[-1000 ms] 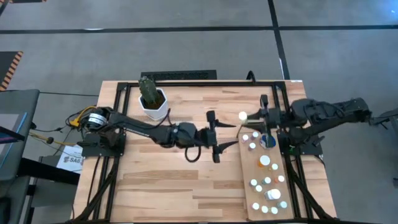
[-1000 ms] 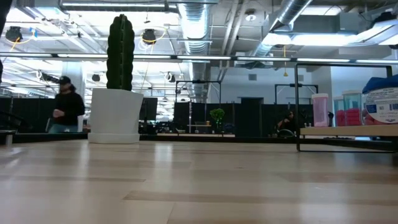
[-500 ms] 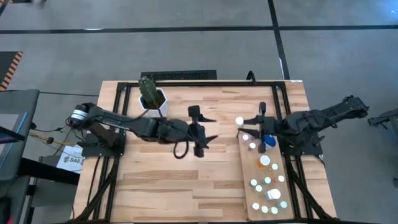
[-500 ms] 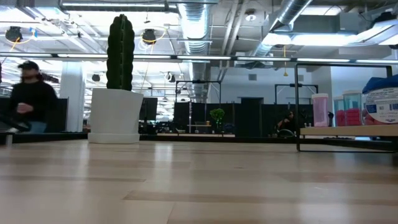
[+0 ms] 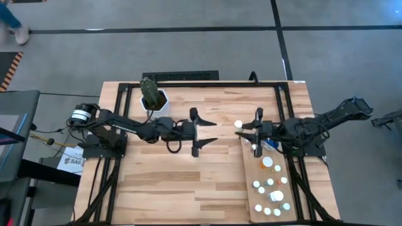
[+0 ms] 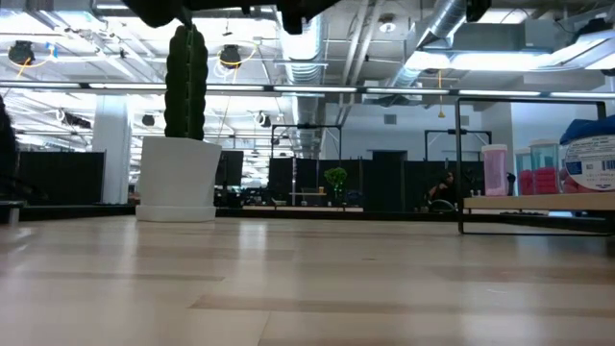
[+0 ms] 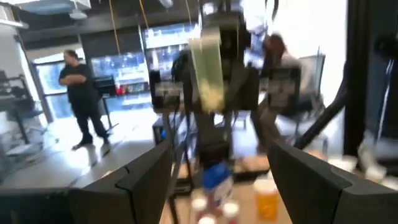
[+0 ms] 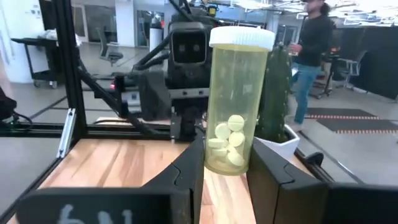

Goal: Pick and place medicine bottles onto shelf by color
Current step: Put the yellow pill bottle on the shelf

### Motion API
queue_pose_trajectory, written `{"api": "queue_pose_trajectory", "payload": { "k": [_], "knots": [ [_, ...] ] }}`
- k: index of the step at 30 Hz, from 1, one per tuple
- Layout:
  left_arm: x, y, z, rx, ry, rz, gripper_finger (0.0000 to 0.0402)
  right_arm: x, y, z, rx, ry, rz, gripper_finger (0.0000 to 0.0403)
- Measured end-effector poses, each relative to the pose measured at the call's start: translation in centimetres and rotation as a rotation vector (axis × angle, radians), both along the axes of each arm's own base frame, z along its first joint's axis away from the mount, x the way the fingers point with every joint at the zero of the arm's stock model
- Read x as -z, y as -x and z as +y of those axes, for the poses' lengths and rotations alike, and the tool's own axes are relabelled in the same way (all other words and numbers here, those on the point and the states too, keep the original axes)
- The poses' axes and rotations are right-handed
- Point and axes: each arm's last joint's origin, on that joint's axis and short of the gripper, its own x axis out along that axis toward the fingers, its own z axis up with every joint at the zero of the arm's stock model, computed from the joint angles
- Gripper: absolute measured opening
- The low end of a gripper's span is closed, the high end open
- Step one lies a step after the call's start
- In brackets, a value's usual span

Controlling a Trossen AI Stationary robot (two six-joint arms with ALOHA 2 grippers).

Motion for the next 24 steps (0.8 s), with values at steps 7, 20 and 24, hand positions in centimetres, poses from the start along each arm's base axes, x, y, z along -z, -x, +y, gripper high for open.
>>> {"api": "queue_pose_trajectory", "payload": {
  "k": [7, 20, 24],
  "knots": [
    [0.1, 0.4, 0.0, 0.006, 0.081, -0.054, 0.0251, 0.9, -2.4, 0.6, 0.009, 0.008, -0.055, 0.0105],
    [-0.3, 0.6, -0.7, 0.009, 0.107, -0.097, 0.0251, 3.5, -6.9, 0.7, 0.055, -0.061, -0.147, 0.0105],
    [-0.1, 0.5, -0.3, -0.092, 0.140, -0.078, 0.0251, 3.8, -7.6, 0.9, 0.046, -0.073, -0.188, 0.0105]
  ]
}}
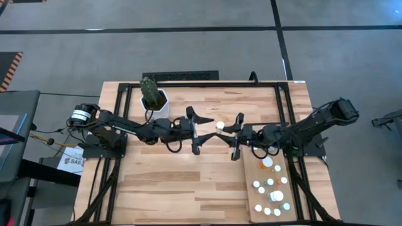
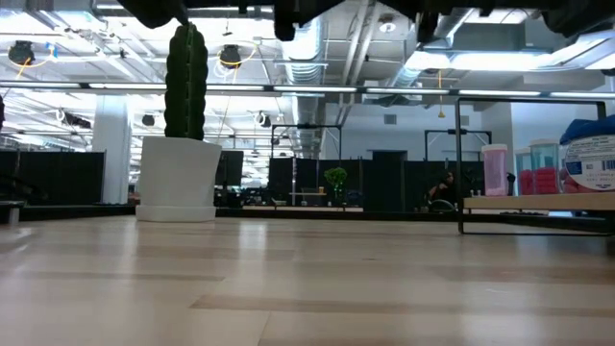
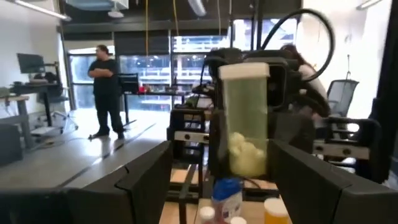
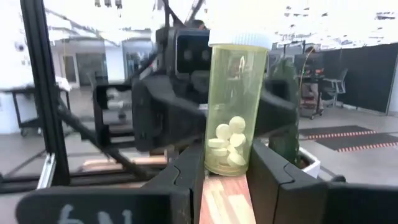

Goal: Pick and place medicine bottles onto shelf by color
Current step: Put the yellow pill bottle on the shelf

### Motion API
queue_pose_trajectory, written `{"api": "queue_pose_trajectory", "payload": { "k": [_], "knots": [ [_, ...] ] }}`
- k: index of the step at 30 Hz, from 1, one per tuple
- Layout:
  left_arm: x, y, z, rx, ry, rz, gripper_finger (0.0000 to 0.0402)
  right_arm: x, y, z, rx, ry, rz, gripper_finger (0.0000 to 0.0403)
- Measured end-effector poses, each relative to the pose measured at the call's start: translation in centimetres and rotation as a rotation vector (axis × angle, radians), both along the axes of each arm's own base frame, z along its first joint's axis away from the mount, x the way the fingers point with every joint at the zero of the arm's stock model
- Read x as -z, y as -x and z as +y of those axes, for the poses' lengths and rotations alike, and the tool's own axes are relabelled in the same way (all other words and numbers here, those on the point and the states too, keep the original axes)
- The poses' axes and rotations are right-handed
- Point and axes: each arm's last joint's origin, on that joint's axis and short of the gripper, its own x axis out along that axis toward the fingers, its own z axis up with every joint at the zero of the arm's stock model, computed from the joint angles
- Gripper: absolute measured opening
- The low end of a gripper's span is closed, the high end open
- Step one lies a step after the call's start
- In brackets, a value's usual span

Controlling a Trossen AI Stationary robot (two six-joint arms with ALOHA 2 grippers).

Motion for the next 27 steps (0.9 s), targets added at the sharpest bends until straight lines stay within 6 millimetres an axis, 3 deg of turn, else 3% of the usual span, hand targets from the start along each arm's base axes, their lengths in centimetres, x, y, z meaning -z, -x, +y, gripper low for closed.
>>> {"api": "queue_pose_trajectory", "payload": {
  "k": [8, 19, 27],
  "knots": [
    [0.3, 0.0, -0.6, 0.060, -0.012, 0.026, 0.0235, 0.7, -1.7, 0.3, -0.008, 0.013, 0.022, 0.0105],
    [0.3, 0.1, -1.3, 0.058, -0.015, 0.040, 0.0131, 0.5, -2.9, 0.7, 0.004, 0.084, 0.064, 0.0105],
    [0.4, 0.1, -1.3, 0.038, -0.029, 0.049, 0.0108, 0.7, -3.0, 0.7, 0.002, 0.077, 0.085, 0.0117]
  ]
}}
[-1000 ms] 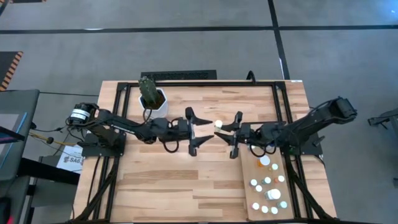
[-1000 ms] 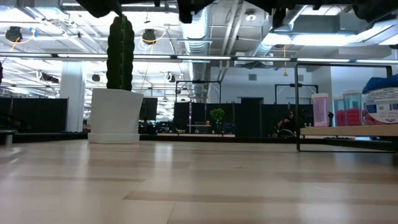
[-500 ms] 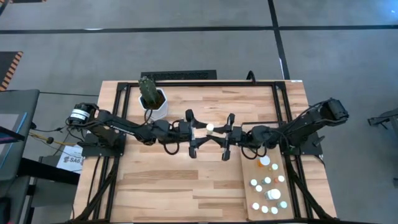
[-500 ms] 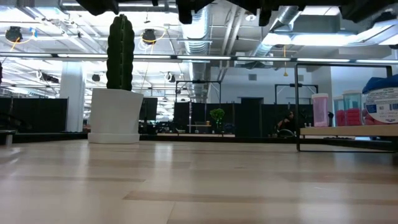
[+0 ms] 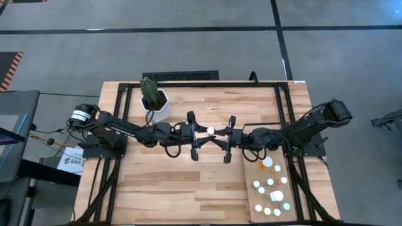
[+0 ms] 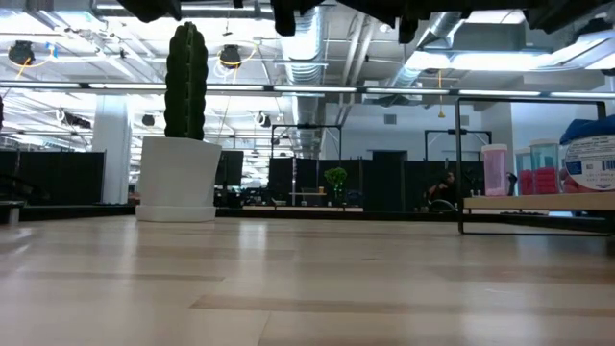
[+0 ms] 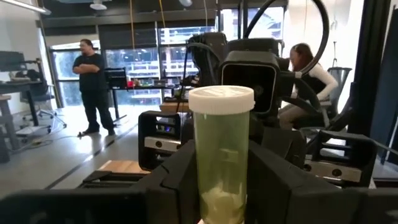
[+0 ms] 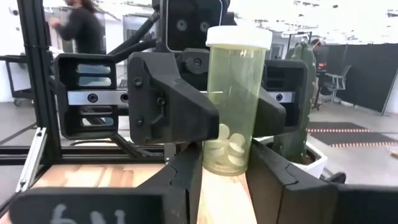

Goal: Pick and place medicine bottles onto shelf by color
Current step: Put the yellow pill bottle on the shelf

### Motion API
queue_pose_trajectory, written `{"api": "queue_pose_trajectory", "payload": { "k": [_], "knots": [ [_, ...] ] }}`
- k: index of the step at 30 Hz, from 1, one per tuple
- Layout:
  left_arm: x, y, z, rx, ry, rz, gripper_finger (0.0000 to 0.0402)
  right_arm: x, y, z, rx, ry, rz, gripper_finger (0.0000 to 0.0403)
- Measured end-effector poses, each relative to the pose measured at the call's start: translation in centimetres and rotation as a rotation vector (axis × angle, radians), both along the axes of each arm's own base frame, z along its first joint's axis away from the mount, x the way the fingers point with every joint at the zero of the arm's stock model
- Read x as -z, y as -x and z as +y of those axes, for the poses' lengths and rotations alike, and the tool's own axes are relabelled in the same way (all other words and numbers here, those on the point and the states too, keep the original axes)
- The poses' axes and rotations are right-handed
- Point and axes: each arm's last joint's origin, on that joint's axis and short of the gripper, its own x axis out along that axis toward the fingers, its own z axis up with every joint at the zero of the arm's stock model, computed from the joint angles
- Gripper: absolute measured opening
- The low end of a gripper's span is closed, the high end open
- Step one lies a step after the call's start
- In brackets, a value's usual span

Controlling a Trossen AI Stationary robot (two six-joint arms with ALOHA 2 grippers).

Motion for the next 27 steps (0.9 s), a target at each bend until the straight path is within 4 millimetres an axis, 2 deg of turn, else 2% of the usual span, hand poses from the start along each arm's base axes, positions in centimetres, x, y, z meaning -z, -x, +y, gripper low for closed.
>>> {"api": "queue_pose_trajectory", "payload": {
  "k": [8, 17, 21, 27],
  "knots": [
    [0.2, 0.0, 0.0, -0.001, -0.001, 0.014, 0.0105, 0.2, -0.1, -0.4, 0.005, -0.049, 0.013, 0.0162],
    [0.2, 0.0, 0.0, -0.005, -0.009, 0.022, 0.0059, -0.2, 0.0, -0.6, 0.014, -0.045, 0.040, 0.0227],
    [0.3, -0.1, 0.0, -0.013, -0.027, 0.033, 0.0069, -1.8, 0.5, -0.7, 0.012, -0.085, 0.153, 0.0243],
    [1.2, -0.2, 0.1, -0.028, -0.005, 0.117, 0.0075, -5.3, 2.0, -1.1, 0.049, -0.181, 0.475, 0.0244]
  ]
}}
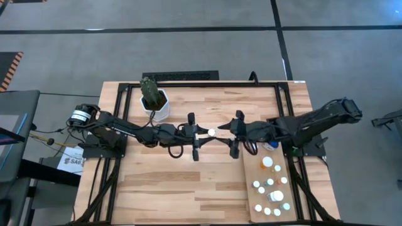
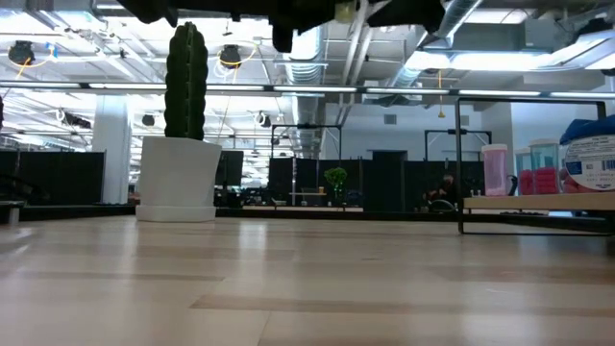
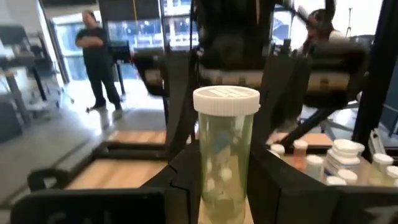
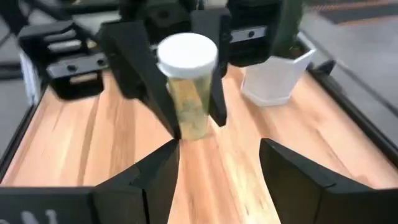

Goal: Pick and place medicine bottles onto shelf by color
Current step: Put the yellow pill bottle on the shelf

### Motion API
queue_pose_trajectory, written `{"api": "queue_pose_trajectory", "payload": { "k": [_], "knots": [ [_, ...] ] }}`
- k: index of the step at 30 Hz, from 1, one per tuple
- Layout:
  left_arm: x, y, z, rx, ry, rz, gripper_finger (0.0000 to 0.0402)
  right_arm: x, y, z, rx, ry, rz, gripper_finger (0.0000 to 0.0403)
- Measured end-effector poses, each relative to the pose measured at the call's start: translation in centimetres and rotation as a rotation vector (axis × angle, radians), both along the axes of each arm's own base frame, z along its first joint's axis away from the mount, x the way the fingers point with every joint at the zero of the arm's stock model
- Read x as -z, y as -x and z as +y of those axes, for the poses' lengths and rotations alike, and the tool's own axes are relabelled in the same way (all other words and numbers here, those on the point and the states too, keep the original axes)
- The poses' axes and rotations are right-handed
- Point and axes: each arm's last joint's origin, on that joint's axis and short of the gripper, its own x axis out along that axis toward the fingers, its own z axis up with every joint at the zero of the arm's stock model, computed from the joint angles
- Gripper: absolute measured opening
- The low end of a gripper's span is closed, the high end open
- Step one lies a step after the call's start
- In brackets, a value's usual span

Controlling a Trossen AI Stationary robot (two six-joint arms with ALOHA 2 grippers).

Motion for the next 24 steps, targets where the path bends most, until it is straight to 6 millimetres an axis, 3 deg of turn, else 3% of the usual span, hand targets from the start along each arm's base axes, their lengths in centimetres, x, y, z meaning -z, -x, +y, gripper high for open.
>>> {"api": "queue_pose_trajectory", "payload": {
  "k": [6, 17, 24],
  "knots": [
    [1.5, 0.0, 0.0, -0.003, 0.081, 0.130, 0.0072, -2.7, -1.0, 0.6, -0.112, -0.036, 0.088, 0.0244],
    [2.1, 0.3, -1.2, 0.024, 0.095, 0.200, 0.0072, -2.2, -4.2, 1.4, -0.167, -0.007, 0.196, 0.0244],
    [2.0, 0.5, -2.1, 0.010, 0.079, 0.190, 0.0072, -2.5, -4.3, 1.3, -0.172, -0.010, 0.188, 0.0244]
  ]
}}
